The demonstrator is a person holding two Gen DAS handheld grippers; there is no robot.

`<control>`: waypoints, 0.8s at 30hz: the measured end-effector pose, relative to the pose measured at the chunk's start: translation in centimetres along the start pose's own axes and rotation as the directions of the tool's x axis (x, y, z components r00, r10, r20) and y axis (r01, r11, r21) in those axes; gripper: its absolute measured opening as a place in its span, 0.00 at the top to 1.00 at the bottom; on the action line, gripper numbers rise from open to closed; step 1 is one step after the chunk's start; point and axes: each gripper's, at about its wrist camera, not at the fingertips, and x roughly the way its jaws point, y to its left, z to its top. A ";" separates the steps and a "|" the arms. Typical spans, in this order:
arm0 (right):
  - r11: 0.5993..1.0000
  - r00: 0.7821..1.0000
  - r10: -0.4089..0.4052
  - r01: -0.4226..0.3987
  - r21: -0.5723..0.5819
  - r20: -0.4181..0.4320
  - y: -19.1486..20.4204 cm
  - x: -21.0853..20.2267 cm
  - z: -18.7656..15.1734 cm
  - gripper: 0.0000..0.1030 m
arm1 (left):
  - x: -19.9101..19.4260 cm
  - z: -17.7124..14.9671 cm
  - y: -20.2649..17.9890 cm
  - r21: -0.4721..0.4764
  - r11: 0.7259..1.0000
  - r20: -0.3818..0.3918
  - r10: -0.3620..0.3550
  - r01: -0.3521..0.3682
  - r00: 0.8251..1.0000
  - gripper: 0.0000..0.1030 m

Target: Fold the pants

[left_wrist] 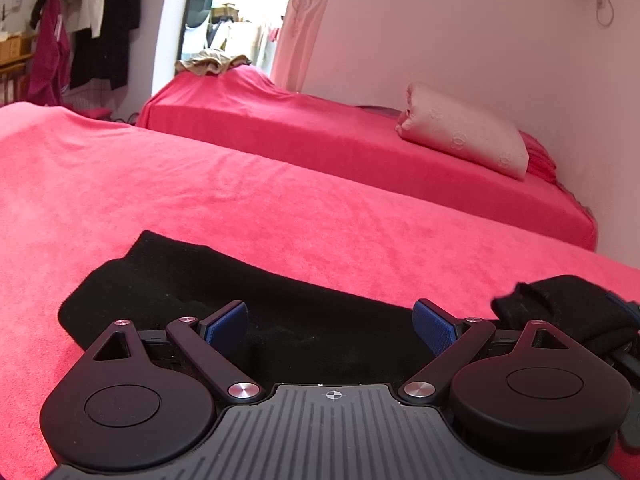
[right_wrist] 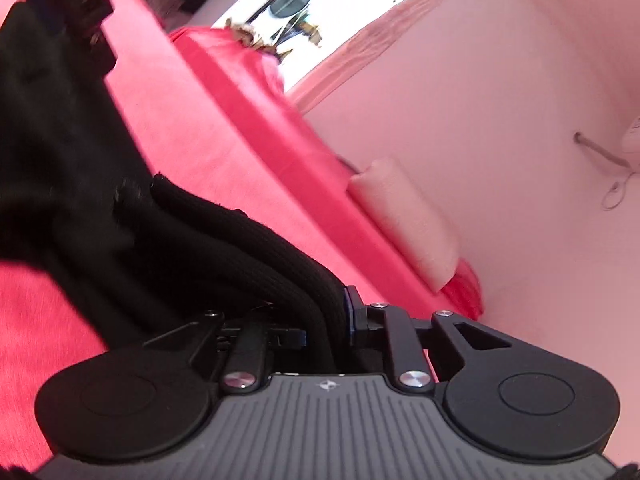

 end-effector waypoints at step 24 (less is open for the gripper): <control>0.995 0.998 -0.055 0.056 -0.080 0.018 -0.8 -0.4 -5.0 0.17 | 8.0 -3.5 -9.1 0.151 0.988 -0.159 0.014 0.010 0.987 0.00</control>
